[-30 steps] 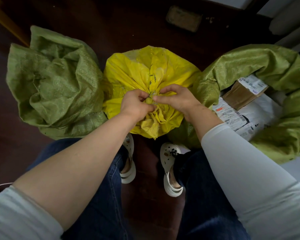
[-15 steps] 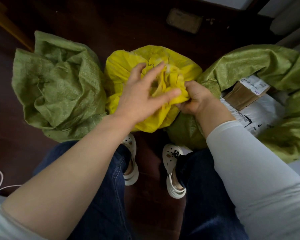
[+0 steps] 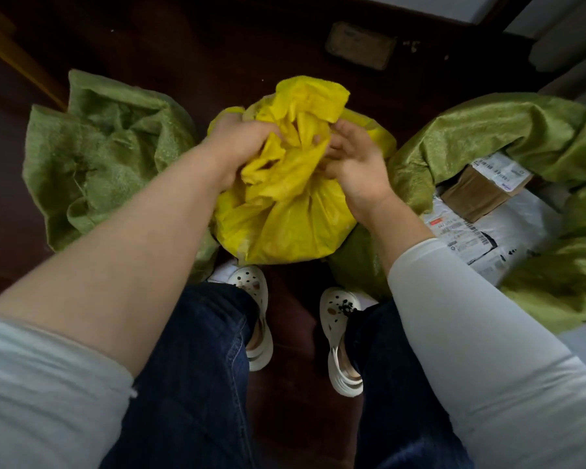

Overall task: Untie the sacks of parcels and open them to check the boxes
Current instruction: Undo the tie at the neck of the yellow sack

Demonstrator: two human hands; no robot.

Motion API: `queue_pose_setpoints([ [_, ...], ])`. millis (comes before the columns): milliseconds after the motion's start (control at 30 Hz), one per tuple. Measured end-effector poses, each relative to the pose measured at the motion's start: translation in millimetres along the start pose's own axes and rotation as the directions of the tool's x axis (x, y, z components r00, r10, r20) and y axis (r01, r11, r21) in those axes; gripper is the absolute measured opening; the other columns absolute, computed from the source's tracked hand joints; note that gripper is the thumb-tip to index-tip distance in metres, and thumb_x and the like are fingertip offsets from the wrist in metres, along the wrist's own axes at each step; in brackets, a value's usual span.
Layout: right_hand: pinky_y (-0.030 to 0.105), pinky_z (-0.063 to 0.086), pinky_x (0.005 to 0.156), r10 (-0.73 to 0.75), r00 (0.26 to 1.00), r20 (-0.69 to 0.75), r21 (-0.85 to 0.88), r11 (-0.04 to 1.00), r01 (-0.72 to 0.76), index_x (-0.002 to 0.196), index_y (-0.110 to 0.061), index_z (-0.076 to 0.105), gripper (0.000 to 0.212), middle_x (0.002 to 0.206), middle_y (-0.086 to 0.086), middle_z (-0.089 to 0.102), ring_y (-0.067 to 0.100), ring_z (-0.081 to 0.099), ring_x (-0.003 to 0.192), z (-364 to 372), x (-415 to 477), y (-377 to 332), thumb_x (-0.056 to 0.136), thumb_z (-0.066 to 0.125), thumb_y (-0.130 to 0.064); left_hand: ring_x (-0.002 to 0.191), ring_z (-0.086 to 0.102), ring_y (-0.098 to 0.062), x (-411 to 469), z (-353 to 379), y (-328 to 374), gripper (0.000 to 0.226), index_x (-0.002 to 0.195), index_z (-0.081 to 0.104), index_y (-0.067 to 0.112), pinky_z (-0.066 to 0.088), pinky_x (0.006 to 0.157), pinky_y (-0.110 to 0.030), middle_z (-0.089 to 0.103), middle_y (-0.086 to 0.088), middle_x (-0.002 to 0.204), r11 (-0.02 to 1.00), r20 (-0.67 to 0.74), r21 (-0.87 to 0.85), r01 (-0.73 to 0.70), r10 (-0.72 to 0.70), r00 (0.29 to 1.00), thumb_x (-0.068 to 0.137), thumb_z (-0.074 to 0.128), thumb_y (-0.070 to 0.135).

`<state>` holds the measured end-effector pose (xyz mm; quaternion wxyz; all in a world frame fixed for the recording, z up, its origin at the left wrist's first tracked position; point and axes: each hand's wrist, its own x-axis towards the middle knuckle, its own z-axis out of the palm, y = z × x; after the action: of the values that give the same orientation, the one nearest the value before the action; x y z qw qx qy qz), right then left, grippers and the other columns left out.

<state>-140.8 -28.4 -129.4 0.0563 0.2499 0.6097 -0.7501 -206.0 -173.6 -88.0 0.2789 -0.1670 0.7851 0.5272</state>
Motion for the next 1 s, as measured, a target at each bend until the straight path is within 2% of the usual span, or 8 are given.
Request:
queue_pose_setpoints([
  [200,0.013,0.032,0.095,-0.166,0.972,0.164,-0.582,0.78,0.231,0.139,-0.013,0.041,0.091,0.133,0.008,0.041,0.008,0.04,0.112,17.9,7.7,8.0,0.06,0.083,-0.025,0.072,0.065,-0.022,19.4,-16.9,2.9,0.013,0.074,0.065,0.018,0.059,0.061,-0.033,0.067,-0.004,0.069,0.94,0.285,-0.16,0.301,-0.248,0.926,0.08,0.061,0.029],
  [300,0.019,0.042,0.089,-0.197,0.98,-0.003,-0.563,0.81,0.161,0.115,-0.008,0.064,0.049,0.116,0.01,0.061,0.01,0.053,0.098,25.4,15.1,5.0,0.077,0.07,-0.038,0.097,0.066,-0.028,17.7,-15.2,3.6,0.039,0.103,0.066,0.013,0.058,0.077,-0.041,0.068,-0.01,0.105,0.774,0.368,-0.559,0.299,-0.092,0.925,0.084,0.052,0.044],
  [400,0.043,0.052,0.09,-0.056,0.975,-0.216,-0.409,0.912,-0.039,0.092,-0.009,0.072,0.044,0.099,0.011,0.073,0.024,0.066,0.097,27.1,25.2,-1.6,0.075,0.068,-0.049,0.101,0.061,-0.029,14.5,-8.5,-2.9,0.028,0.099,0.059,0.007,0.058,0.073,-0.035,0.06,-0.016,0.112,0.683,0.135,-0.722,0.115,-0.023,0.991,0.083,0.053,0.029],
  [533,0.046,0.056,0.082,0.079,0.947,-0.31,-0.31,0.933,-0.18,0.063,-0.018,0.063,0.032,0.083,0.009,0.071,0.029,0.069,0.085,23.7,30.2,-4.1,0.069,0.071,-0.048,0.078,0.057,-0.015,0.7,16.8,-25.1,0.03,0.082,0.045,0.025,0.052,0.072,-0.023,0.047,0.002,0.084,0.859,-0.233,-0.243,-0.45,0.398,0.887,0.06,0.058,0.008],
  [600,0.035,0.059,0.068,0.142,0.932,-0.334,-0.201,0.955,-0.217,0.065,-0.017,0.058,0.026,0.08,0.008,0.067,0.027,0.07,0.074,17.6,30.2,-6.4,0.077,0.067,-0.038,0.08,0.056,-0.011,2.2,24.0,-28.9,0.032,0.082,0.049,0.026,0.051,0.075,-0.02,0.046,0.009,0.083,0.798,-0.155,-0.045,-0.601,0.588,0.794,0.059,0.054,0.003],
  [700,0.013,0.041,0.041,0.248,0.915,-0.319,-0.128,0.945,-0.301,0.071,-0.015,0.055,0.021,0.071,0.008,0.064,0.019,0.064,0.054,7.3,29.3,-10.8,0.082,0.064,-0.031,0.104,0.055,-0.017,12.5,25.7,-31.0,0.046,0.102,0.064,0.013,0.046,0.097,-0.028,0.047,0.011,0.098,0.757,0.118,0.121,-0.642,0.631,0.766,0.057,0.058,0.006],
  [900,0.025,0.042,0.057,0.325,0.924,-0.203,-0.253,0.894,-0.37,0.084,-0.016,0.059,0.031,0.08,0.007,0.069,0.019,0.068,0.071,-0.8,23.3,-24.8,0.078,0.066,-0.045,0.124,0.039,-0.019,22.7,25.3,-35.9,0.081,0.135,0.047,0.015,0.03,0.103,-0.013,0.04,-0.009,0.127,0.695,0.321,0.387,-0.606,0.514,0.795,0.062,0.082,0.011],
  [1000,0.031,0.045,0.057,0.043,0.943,-0.329,-0.46,0.865,-0.2,0.064,-0.016,0.059,0.035,0.068,0.003,0.062,0.017,0.059,0.065,-8.5,20.2,-33.2,0.07,0.071,-0.048,0.127,0.036,-0.026,26.2,29.5,-34.3,0.082,0.136,0.047,0.019,0.03,0.107,-0.026,0.038,-0.013,0.13,0.668,0.274,0.493,-0.557,0.488,0.829,0.062,0.084,0.018],
])
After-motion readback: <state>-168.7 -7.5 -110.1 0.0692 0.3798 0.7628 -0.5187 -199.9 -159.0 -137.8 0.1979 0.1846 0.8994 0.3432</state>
